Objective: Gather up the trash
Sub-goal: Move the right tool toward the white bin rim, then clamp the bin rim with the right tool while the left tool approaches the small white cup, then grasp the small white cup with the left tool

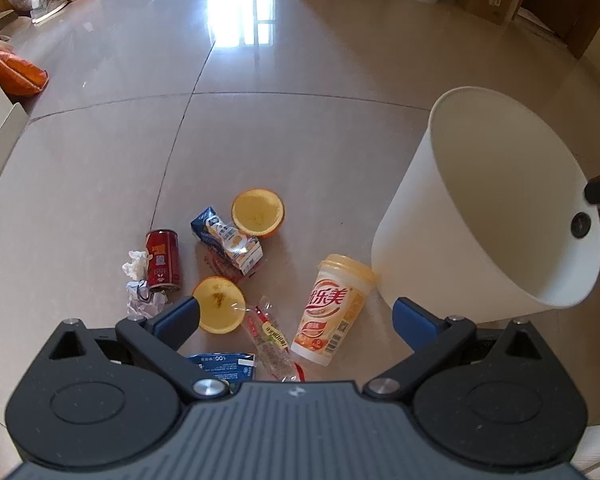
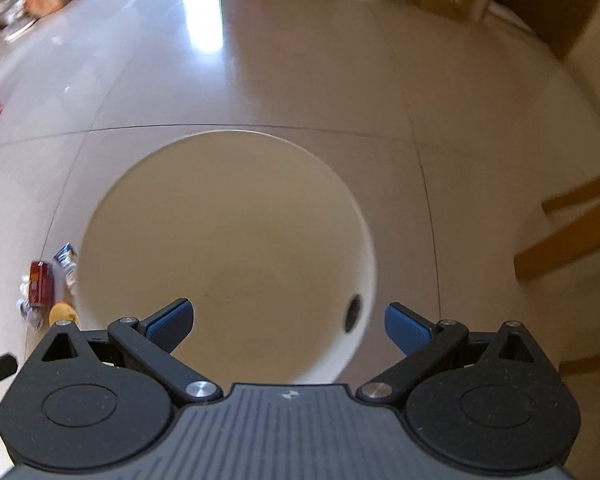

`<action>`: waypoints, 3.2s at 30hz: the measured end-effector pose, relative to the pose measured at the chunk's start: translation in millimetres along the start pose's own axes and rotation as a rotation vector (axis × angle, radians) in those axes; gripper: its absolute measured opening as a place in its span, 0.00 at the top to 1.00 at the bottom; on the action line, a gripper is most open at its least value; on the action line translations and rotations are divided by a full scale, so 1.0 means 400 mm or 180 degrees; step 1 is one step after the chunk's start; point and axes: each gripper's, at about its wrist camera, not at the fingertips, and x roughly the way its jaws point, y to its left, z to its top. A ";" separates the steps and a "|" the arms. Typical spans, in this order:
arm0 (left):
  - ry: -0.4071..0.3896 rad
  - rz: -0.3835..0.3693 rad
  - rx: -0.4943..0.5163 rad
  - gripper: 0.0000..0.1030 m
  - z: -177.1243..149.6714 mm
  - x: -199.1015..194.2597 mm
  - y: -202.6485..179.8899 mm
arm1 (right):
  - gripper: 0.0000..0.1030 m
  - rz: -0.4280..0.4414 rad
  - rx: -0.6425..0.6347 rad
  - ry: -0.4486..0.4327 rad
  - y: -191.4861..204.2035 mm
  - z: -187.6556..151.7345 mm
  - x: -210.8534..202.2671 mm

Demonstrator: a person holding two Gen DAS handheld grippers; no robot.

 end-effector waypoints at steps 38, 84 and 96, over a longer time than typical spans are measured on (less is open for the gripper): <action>0.0069 0.0161 0.0005 0.01 -0.083 0.085 0.077 | 0.82 -0.0309 0.0628 0.0597 -0.110 0.080 0.216; 0.0673 0.0042 0.0200 0.57 -0.436 0.473 0.191 | 0.82 -0.0375 0.0367 0.0567 -0.081 0.102 0.228; 0.0733 0.0026 0.0210 0.68 -0.416 0.472 0.178 | 0.82 -0.0333 0.0376 0.0587 -0.090 0.105 0.229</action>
